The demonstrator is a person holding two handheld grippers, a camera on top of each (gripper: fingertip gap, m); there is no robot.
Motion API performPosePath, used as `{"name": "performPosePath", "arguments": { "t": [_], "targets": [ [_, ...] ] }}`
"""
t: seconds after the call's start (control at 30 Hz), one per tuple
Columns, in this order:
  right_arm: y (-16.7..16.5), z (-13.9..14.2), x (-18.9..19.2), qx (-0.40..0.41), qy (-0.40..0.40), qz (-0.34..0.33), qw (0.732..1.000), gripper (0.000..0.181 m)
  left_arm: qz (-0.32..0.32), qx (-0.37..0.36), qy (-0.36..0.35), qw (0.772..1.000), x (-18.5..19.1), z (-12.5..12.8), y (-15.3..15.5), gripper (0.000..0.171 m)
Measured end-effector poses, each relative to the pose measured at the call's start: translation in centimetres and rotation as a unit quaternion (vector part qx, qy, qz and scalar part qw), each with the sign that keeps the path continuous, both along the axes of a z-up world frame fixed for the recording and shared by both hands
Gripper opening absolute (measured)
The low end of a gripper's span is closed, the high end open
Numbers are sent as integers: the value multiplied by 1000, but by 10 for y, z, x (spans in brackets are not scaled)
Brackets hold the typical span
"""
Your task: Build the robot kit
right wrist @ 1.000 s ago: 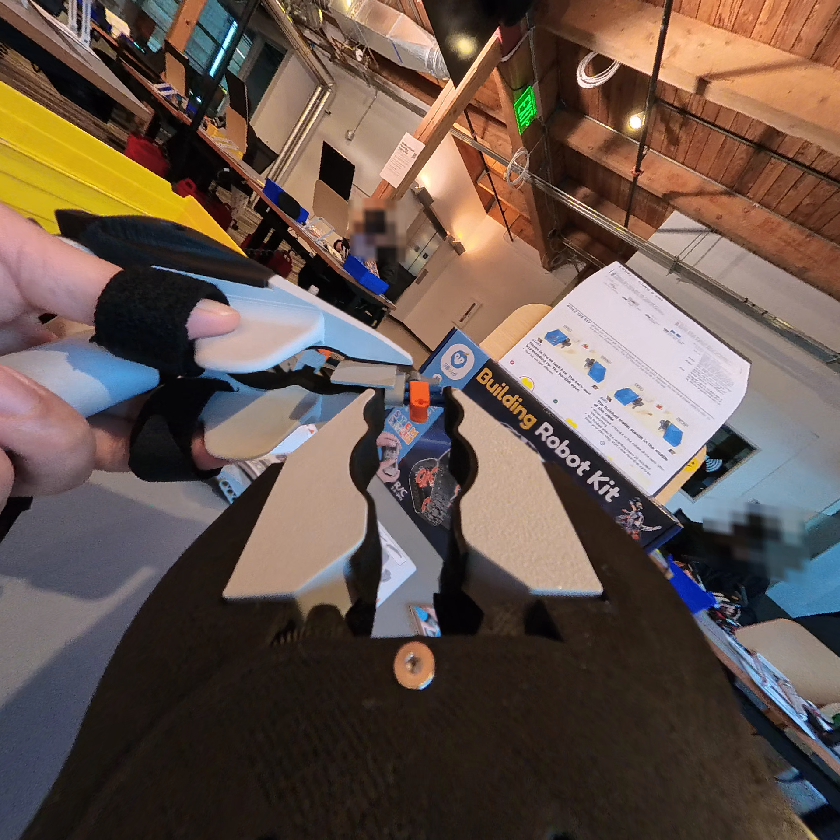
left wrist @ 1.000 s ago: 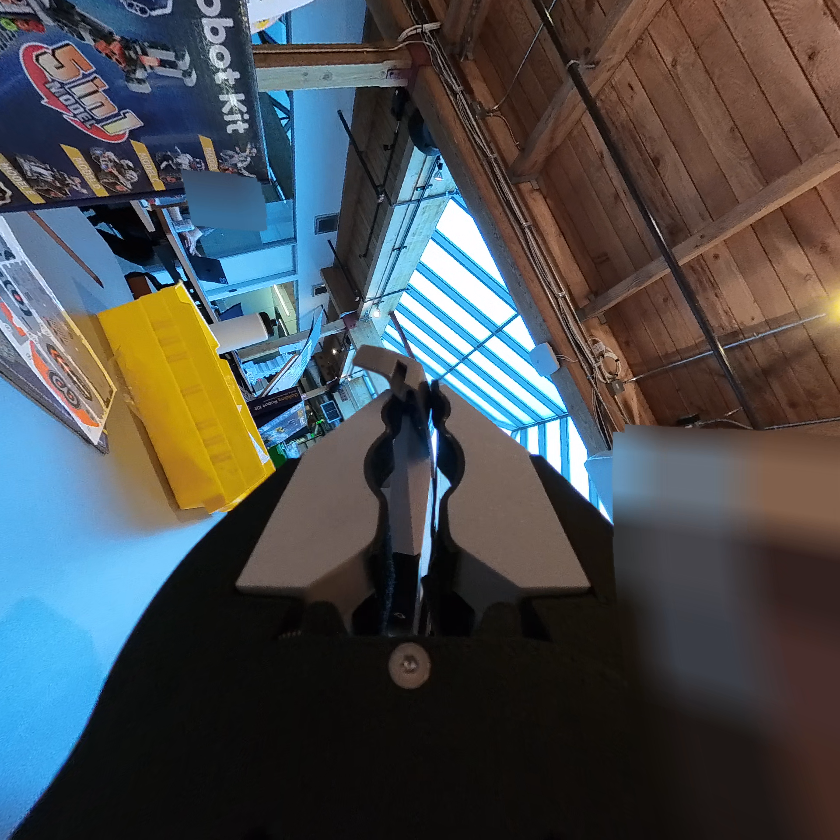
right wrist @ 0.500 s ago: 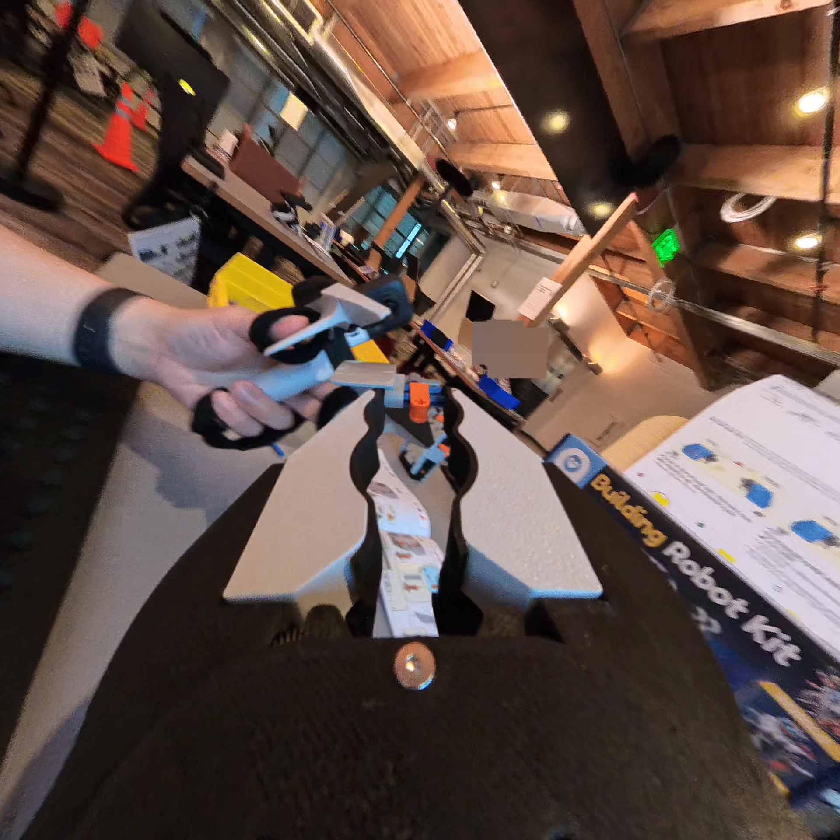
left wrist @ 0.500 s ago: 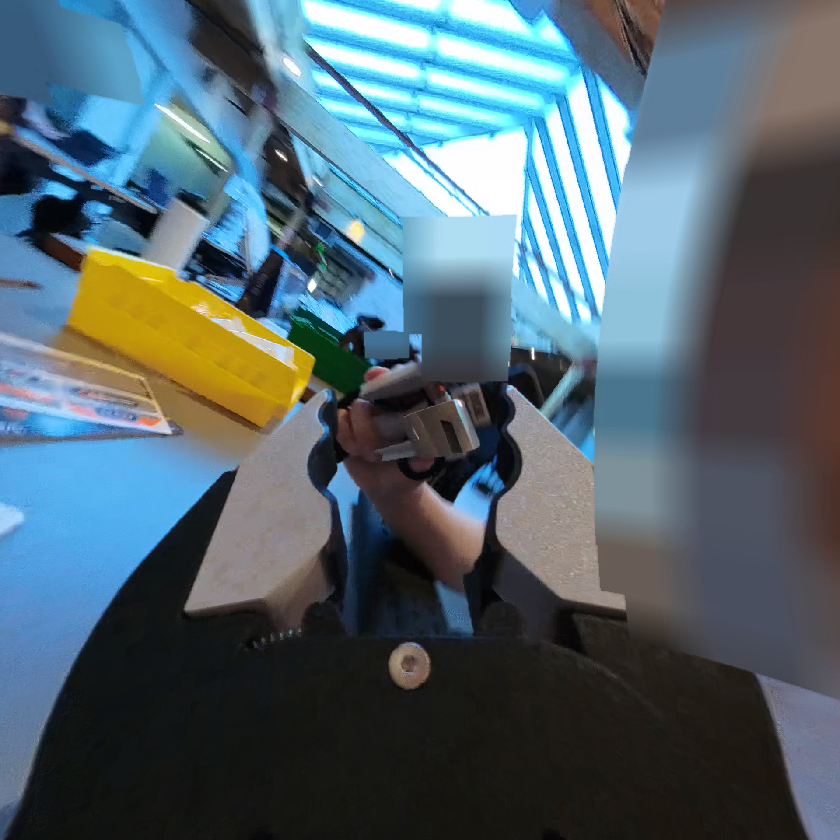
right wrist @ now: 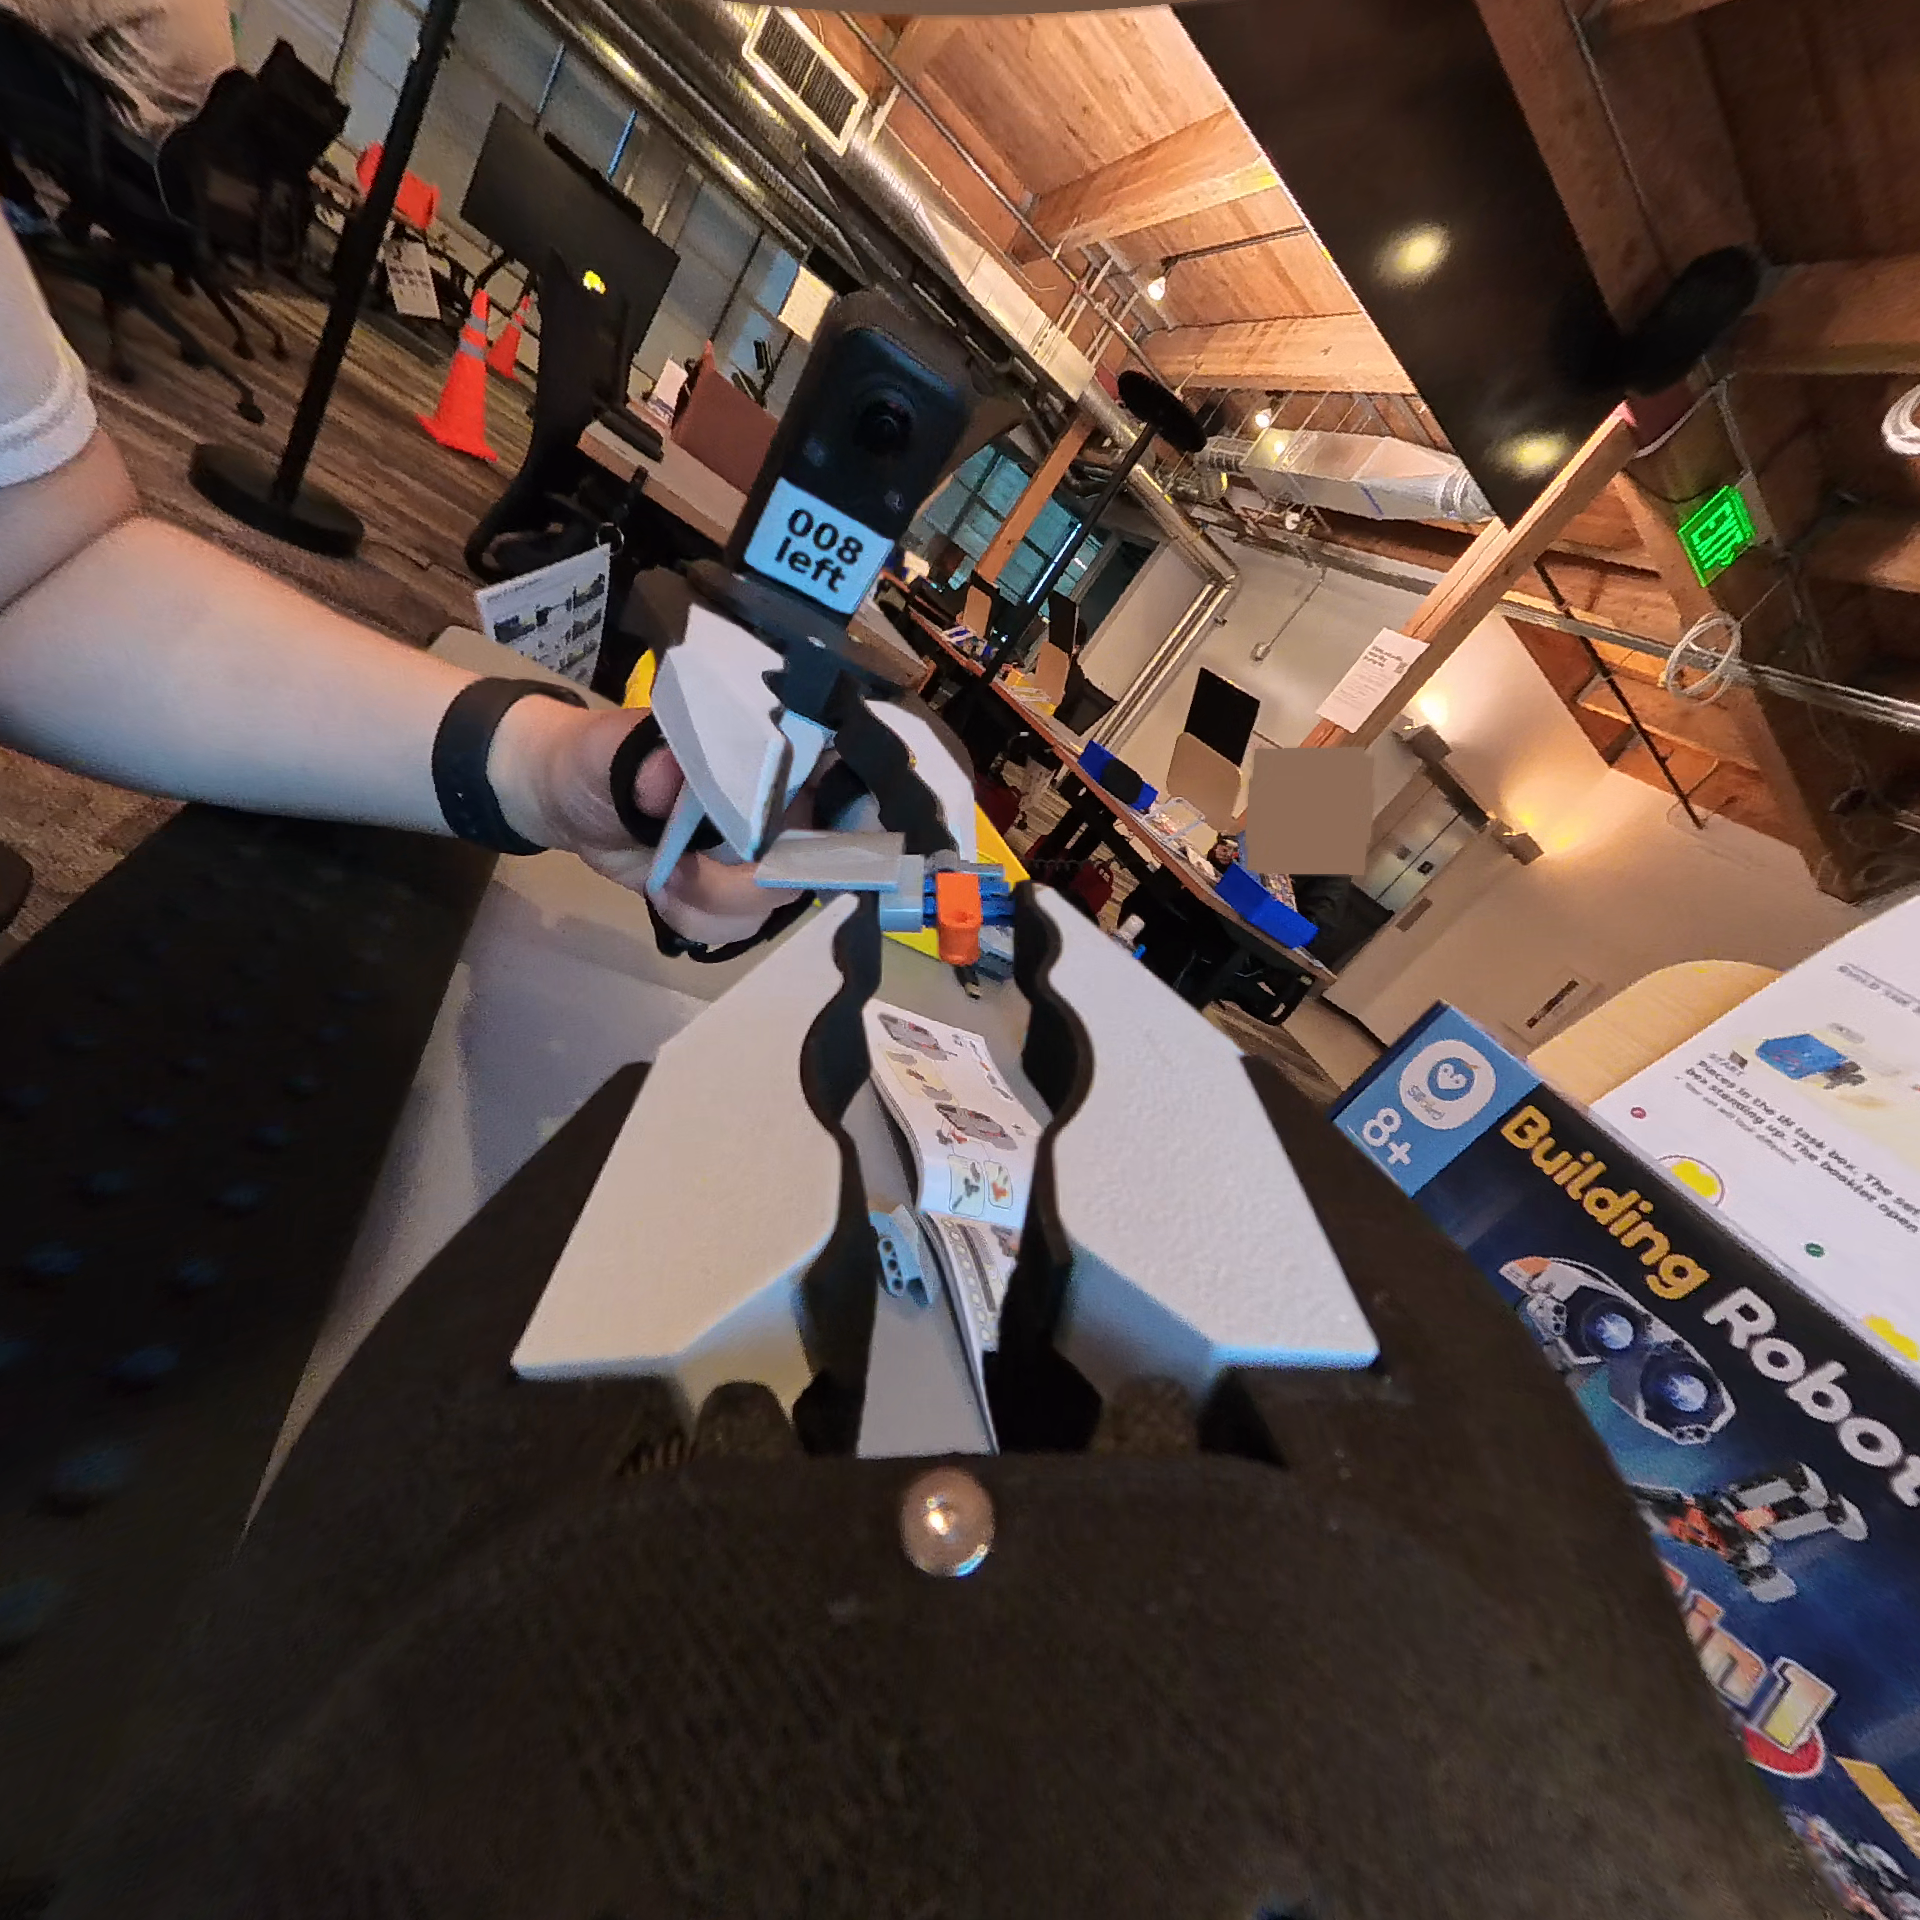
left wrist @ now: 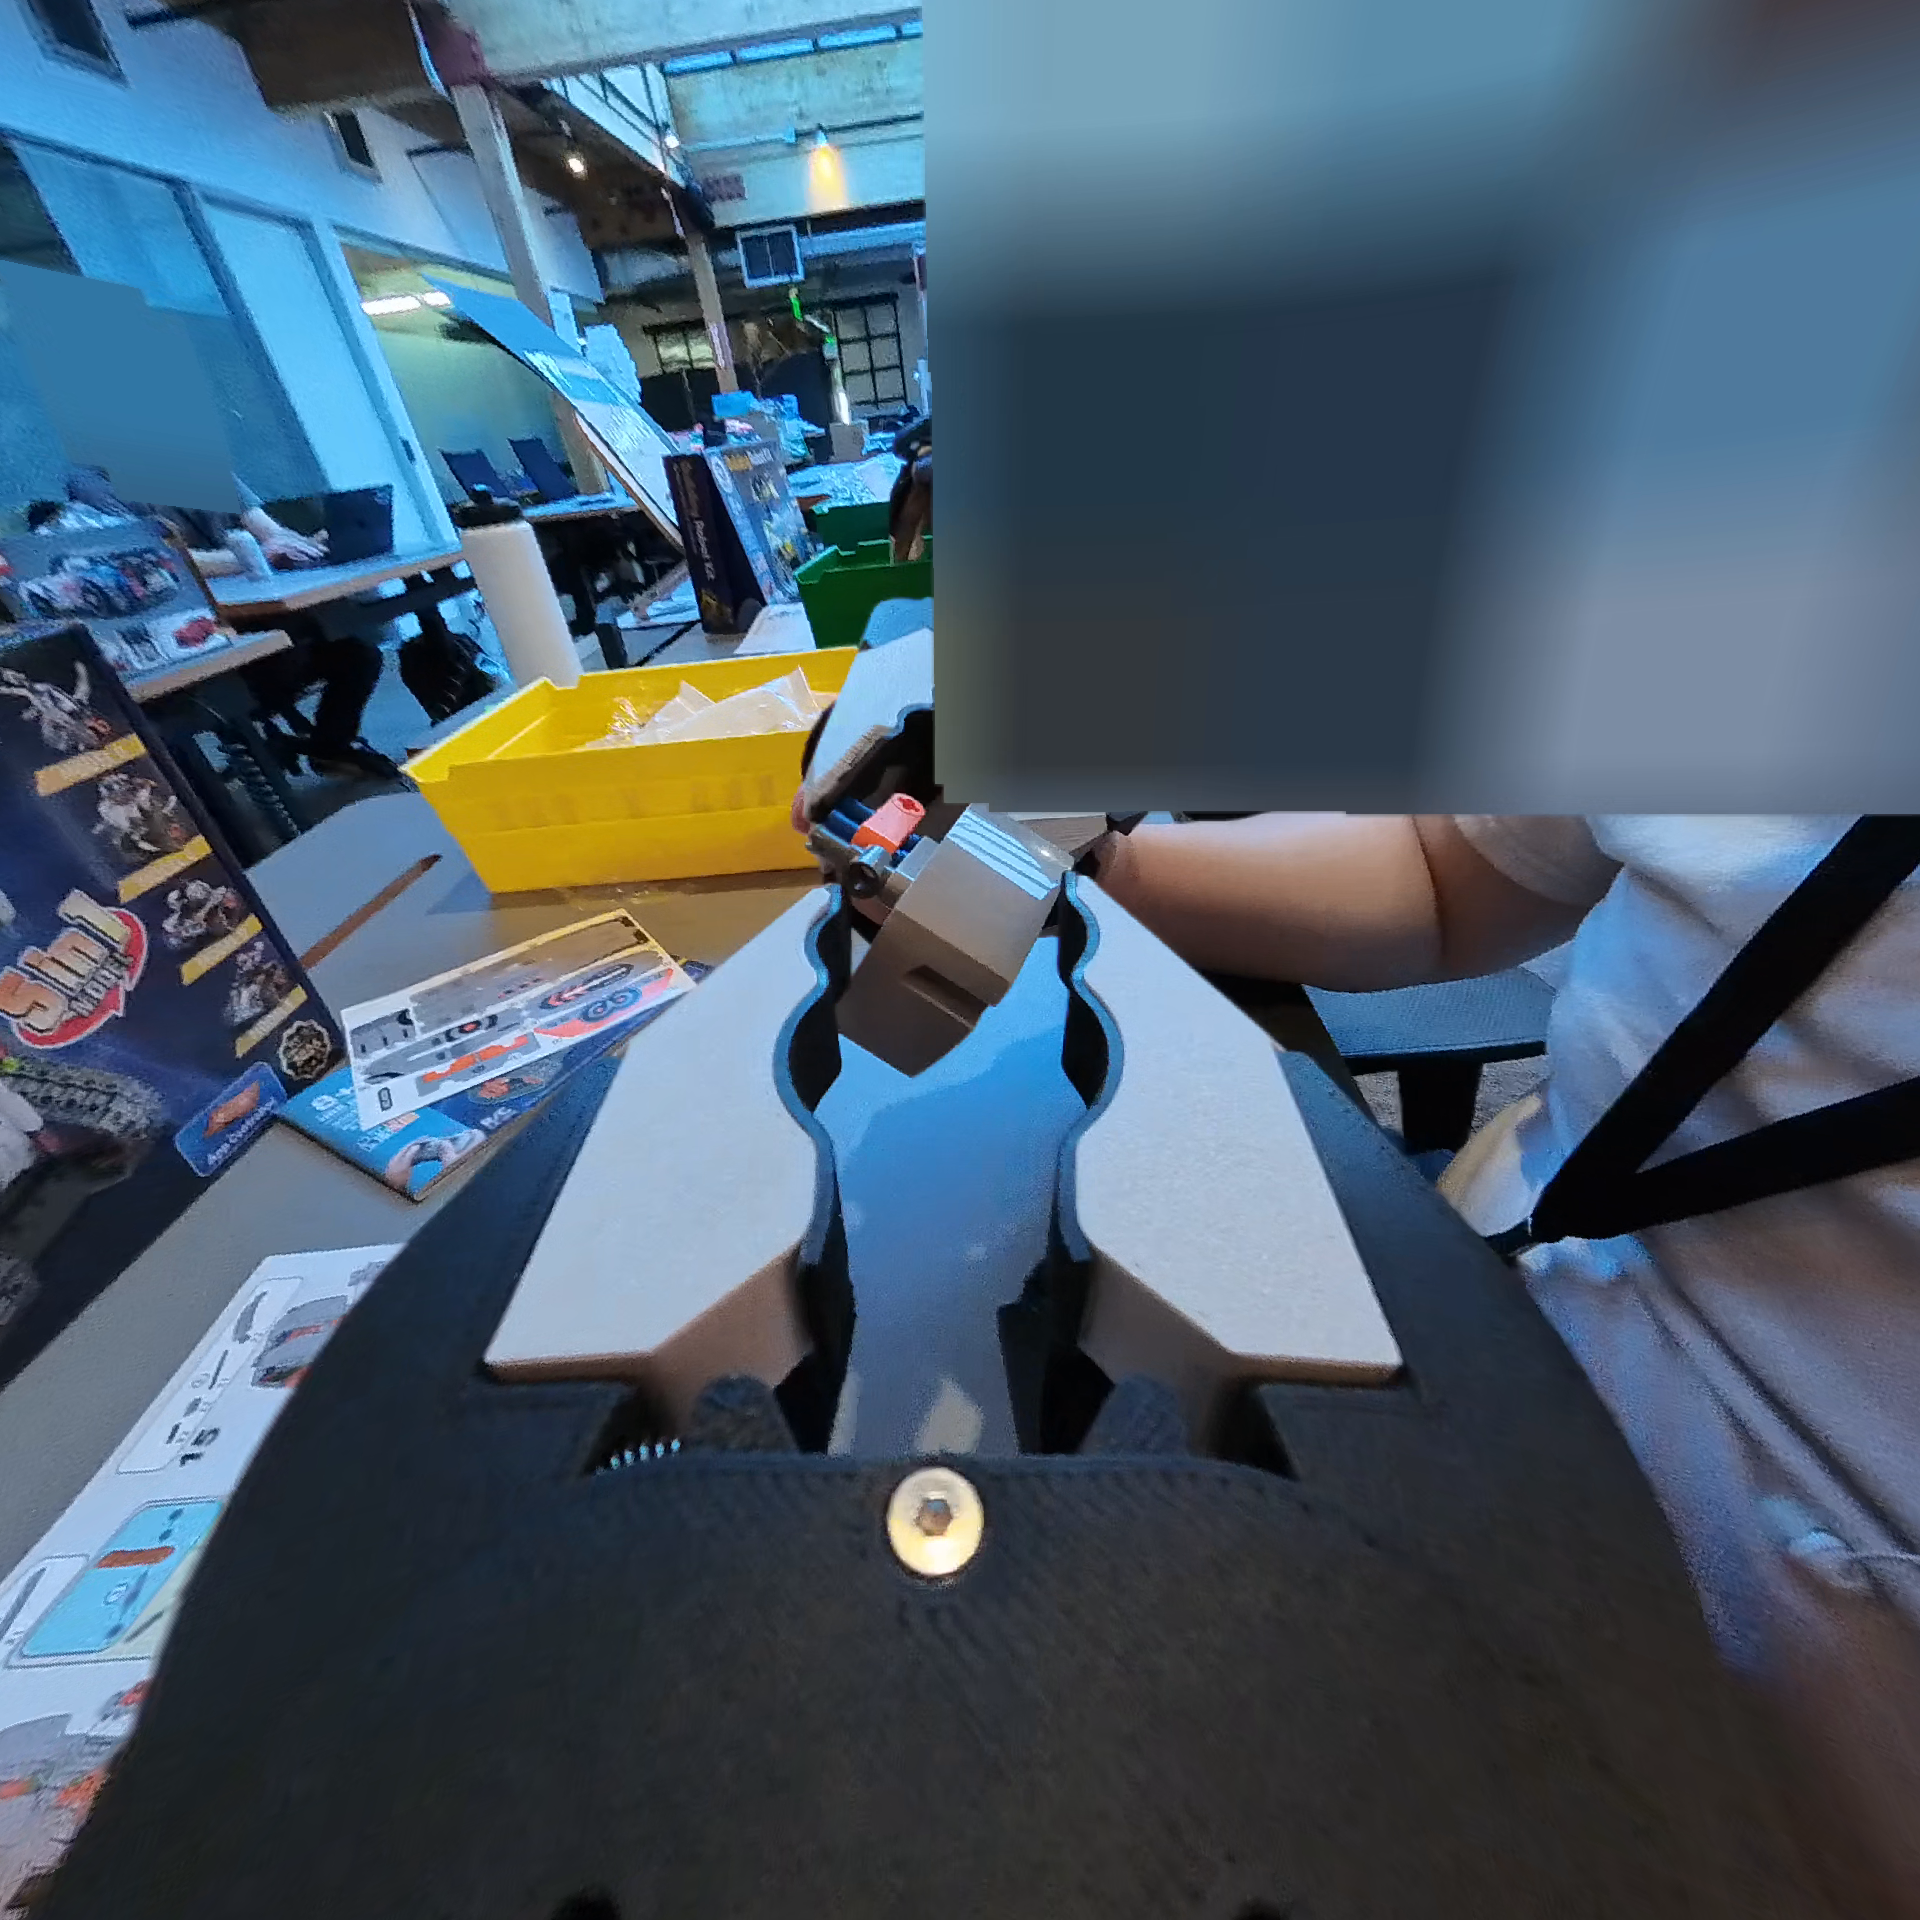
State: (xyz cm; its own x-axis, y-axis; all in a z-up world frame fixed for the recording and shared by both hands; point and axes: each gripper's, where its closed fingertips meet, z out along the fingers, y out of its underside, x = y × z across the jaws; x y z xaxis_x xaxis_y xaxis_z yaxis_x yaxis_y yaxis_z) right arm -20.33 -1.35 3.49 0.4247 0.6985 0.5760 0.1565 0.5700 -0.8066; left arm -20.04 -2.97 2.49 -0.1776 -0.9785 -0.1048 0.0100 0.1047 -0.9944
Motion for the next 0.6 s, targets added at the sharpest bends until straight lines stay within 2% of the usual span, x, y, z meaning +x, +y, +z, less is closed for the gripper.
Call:
{"name": "performPosePath", "arguments": {
  "t": [0.13,0.23,0.6],
  "targets": [
    [-3,-1,-5,4,-18,-10,1000,24,-7,-10,-6,1000,-4,-1,-4,37],
    [-2,-5,-6,3,-35,-22,999,24,-19,-43,-5,999,-6,-3,-3,36],
    [0,-8,-12,-18,-35,-34,999,24,-61,-122,-14,991,-9,-2,-5,37]
  ]
}}
